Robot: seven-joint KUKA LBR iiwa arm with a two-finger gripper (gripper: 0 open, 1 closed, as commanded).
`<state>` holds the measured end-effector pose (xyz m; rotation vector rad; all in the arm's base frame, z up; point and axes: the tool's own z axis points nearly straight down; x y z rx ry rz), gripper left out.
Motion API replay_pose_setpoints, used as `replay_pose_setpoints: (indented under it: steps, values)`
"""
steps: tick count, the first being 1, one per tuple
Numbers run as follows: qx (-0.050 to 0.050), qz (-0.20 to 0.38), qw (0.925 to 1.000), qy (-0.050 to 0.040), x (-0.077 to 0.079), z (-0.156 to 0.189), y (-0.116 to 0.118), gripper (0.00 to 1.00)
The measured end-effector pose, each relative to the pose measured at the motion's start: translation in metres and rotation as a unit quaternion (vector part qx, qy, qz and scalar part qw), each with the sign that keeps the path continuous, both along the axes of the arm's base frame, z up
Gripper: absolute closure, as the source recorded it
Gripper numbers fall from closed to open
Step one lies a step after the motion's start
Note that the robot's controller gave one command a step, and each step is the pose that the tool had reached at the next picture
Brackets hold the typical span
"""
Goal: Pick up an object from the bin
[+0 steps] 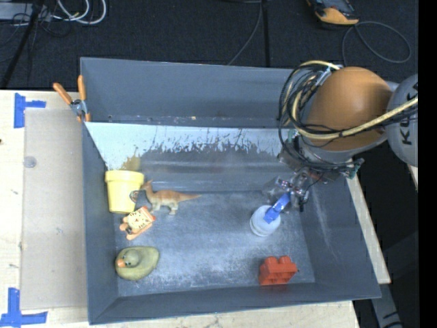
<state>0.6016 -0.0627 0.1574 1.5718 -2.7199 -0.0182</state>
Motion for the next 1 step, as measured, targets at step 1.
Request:
replay_pose_setpoints:
  steps: [1]
  values:
    - [0.001, -0.003, 1.0000, -0.0003, 0.0071, 0.0782, -0.0035, 1.00]
